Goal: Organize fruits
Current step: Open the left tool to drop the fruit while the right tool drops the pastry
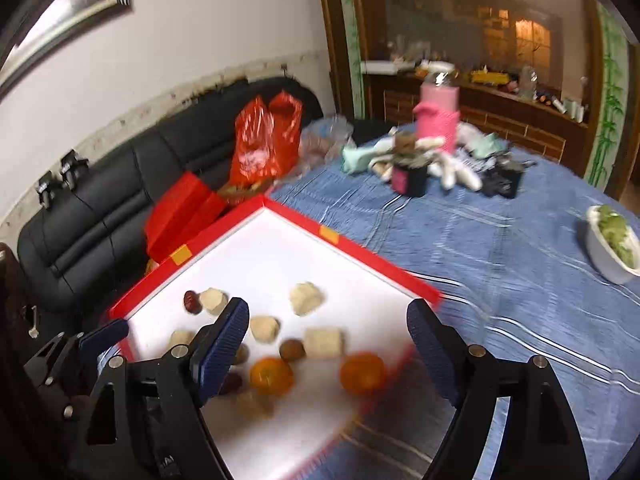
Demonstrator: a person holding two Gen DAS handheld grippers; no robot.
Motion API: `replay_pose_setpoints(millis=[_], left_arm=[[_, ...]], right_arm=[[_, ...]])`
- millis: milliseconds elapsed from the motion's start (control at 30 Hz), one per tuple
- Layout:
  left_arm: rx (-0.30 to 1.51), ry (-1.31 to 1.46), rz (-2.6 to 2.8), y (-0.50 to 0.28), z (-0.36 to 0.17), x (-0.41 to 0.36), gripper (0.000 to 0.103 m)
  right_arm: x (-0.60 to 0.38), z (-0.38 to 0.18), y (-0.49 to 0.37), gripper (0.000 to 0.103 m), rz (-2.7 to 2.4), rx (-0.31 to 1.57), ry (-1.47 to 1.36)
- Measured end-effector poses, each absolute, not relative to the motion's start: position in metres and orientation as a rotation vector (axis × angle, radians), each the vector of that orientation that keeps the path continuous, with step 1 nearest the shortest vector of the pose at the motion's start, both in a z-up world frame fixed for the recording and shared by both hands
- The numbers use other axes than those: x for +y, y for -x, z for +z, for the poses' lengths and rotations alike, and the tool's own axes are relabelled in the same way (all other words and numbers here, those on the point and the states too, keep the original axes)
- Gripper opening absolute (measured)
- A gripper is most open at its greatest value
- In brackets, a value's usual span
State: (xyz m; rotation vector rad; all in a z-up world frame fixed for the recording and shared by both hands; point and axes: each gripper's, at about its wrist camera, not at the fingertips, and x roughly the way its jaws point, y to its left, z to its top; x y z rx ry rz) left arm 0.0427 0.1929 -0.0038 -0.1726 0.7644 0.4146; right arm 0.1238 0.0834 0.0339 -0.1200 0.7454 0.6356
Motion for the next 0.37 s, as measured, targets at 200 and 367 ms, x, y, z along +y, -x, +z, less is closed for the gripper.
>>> replay_pose_setpoints(millis=[200,367], left_arm=[[0.771,0.171,0.341,-0.038,0.000,0.163,0.103],[0.788,0.176,0.365,-0.036,-0.001,0.156,0.103]], right_arm=[[0.020,0.056,-0.081,0.085,0.626,0.674,0.073],[-0.011,0.058,-0.063,0.085,0.605,0.666,0.049]])
